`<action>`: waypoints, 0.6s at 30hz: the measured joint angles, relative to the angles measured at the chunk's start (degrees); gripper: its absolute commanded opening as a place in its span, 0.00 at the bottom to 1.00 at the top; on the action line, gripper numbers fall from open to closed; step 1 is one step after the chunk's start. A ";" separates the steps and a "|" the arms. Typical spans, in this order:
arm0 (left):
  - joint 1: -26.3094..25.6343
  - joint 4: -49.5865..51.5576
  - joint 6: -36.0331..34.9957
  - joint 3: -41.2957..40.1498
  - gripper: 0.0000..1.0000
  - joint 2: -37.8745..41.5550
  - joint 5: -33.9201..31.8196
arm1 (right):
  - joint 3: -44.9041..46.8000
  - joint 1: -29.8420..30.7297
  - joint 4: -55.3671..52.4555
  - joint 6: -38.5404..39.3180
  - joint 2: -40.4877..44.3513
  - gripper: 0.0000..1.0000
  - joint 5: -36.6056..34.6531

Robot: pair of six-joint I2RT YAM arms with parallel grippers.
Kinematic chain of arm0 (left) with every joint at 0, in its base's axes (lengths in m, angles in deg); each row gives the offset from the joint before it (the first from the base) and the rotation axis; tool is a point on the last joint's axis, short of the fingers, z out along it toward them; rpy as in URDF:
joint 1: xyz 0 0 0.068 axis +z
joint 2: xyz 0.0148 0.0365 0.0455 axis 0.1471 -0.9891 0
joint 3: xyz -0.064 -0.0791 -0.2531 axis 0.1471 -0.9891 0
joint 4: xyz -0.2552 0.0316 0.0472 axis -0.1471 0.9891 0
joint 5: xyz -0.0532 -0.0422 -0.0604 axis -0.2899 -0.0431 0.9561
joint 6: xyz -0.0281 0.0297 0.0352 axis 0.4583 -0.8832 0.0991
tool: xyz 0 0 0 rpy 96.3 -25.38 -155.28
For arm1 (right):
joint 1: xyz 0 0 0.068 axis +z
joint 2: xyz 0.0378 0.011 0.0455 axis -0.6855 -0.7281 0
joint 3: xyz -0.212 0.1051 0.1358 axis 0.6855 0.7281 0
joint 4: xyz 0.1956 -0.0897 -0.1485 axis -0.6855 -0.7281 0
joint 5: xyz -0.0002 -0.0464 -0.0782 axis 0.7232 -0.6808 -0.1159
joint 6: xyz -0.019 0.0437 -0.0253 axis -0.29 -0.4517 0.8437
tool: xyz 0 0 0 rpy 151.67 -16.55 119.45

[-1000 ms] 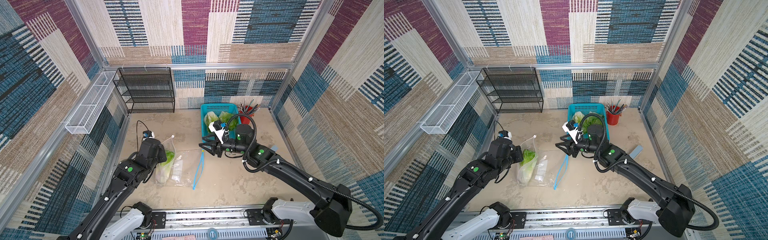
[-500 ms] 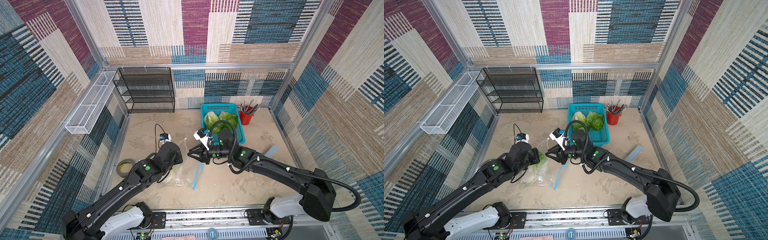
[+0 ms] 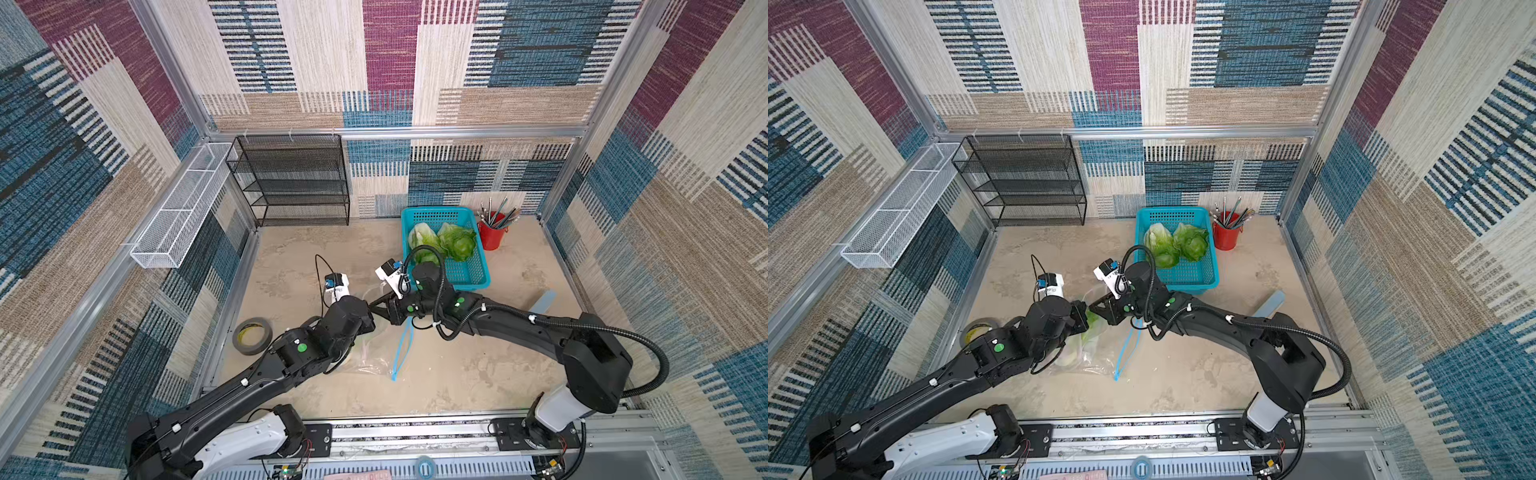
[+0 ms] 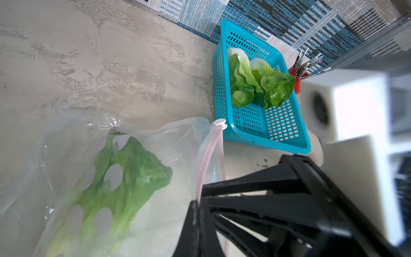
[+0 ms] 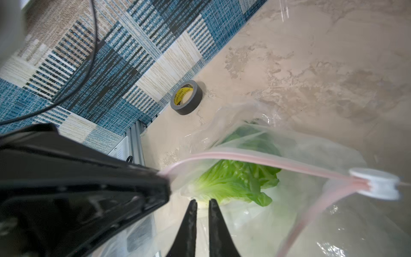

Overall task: Open the zip-top bag and take out the chinese cabbages
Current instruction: Open the zipper food storage bag.

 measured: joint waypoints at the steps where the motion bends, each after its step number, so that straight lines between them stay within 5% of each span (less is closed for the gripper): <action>1: -0.15 -0.17 0.15 0.00 0.00 0.11 -0.26 | -0.02 0.00 -0.04 -0.55 -0.74 0.13 -0.02; 18: -0.46 -0.44 -0.02 -0.17 0.00 2.73 -6.21 | -0.09 0.20 -11.56 -3.02 -4.55 0.11 -13.16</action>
